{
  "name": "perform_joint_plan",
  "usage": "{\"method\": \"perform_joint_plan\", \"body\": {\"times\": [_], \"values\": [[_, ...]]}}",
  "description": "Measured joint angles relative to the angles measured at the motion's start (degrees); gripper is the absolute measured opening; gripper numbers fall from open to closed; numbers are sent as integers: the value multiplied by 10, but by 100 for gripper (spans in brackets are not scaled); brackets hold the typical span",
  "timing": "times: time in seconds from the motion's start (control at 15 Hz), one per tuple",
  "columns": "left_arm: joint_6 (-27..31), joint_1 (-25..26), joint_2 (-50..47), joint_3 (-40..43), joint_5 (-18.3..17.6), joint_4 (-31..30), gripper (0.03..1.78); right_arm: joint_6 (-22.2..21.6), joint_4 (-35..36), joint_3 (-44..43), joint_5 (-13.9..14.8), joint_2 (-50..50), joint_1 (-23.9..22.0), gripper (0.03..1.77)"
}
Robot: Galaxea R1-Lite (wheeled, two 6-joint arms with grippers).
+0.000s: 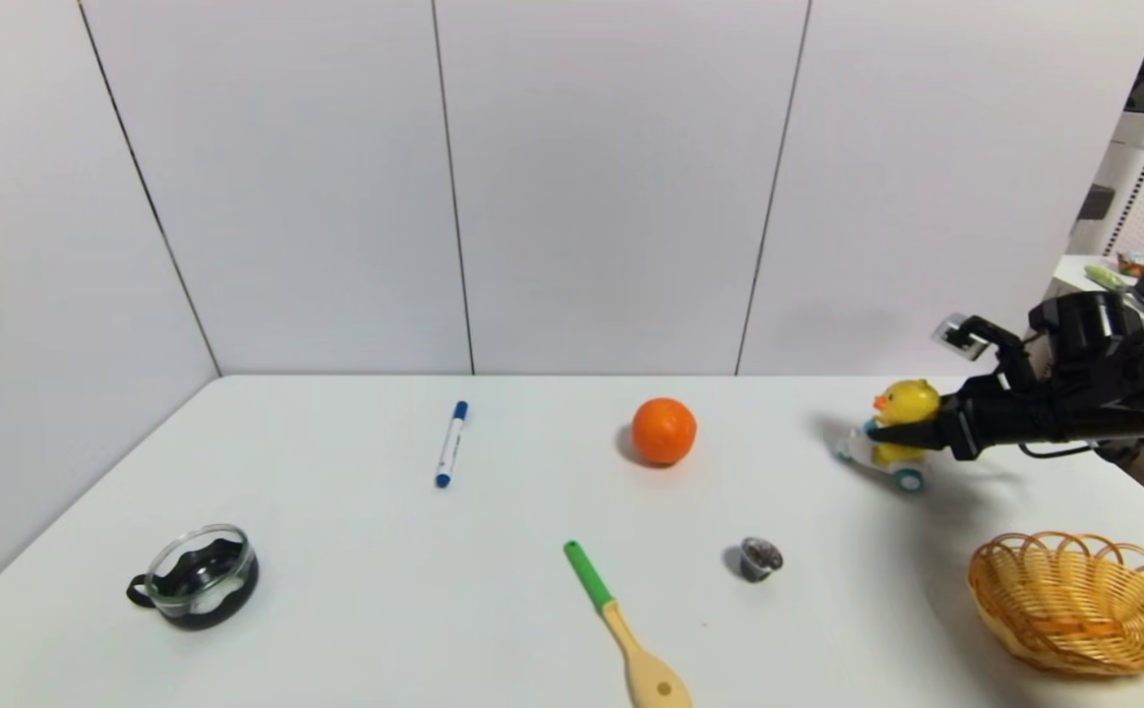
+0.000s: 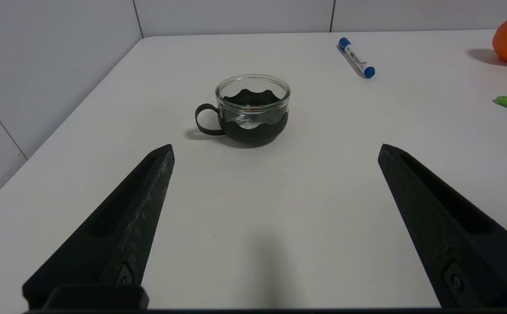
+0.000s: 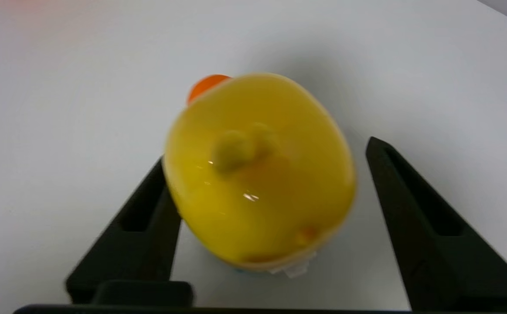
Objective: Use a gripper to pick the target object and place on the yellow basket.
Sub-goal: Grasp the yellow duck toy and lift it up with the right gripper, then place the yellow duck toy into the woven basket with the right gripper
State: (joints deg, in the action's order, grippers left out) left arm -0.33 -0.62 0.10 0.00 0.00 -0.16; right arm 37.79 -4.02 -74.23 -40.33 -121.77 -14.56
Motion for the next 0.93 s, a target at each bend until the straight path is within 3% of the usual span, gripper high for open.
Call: {"method": "perform_joint_plan", "body": {"times": [0.13,0.33,0.67,0.73,0.93], "values": [[0,0,0,0,0,0,169,0,0,0,0,0,3,97],[0,0,0,0,0,0,169,0,1,1,-2,0,5,72],[0,0,0,0,0,0,169,-3,-5,-4,0,5,6,68],[0,0,0,0,0,0,169,-7,-12,-9,1,10,6,34],[0,0,0,0,0,0,169,-11,-63,-32,3,48,6,34]]}}
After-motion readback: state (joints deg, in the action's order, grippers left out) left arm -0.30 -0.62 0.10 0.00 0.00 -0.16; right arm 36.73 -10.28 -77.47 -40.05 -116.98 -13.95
